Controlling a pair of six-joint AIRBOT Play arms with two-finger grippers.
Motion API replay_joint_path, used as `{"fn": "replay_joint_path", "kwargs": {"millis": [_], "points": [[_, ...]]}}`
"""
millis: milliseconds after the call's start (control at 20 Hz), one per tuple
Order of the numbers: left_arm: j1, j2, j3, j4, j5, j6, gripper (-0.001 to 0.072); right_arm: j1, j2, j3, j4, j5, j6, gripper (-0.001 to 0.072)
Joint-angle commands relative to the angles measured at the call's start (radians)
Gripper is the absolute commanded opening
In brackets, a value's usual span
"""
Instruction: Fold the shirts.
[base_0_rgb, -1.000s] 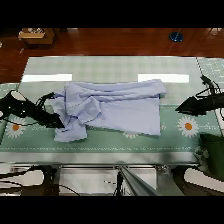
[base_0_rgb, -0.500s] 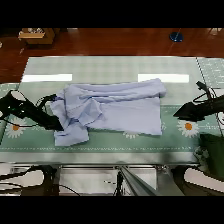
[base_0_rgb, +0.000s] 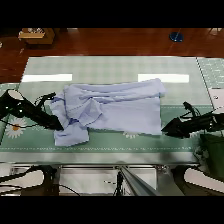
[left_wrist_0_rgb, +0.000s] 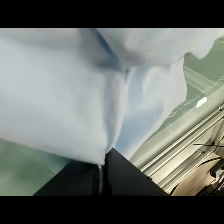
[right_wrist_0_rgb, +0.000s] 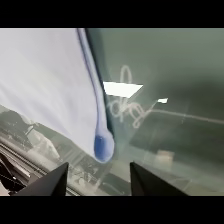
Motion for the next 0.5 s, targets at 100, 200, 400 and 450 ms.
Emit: {"fn": "replay_joint_path", "kwargs": {"millis": [100,200,400,450], "points": [[0.001,0.001,0.001,-0.038,-0.005,0.000,0.0028,0.159,0.000,-0.111,0.105,-0.243,0.060,0.0448],[0.001,0.001,0.001,-0.052,-0.006,0.001,0.0028,0.232,0.000,-0.111,0.184,-0.359,0.117,0.0387],[0.001,0.001,0.001,-0.053,-0.019,0.019,0.0028,0.259,0.000,-0.110,0.295,-0.423,0.118,0.0192],[0.001,0.001,0.001,-0.053,-0.022,0.019,0.0028,0.260,0.000,-0.110,0.295,-0.418,0.116,0.0050]]}}
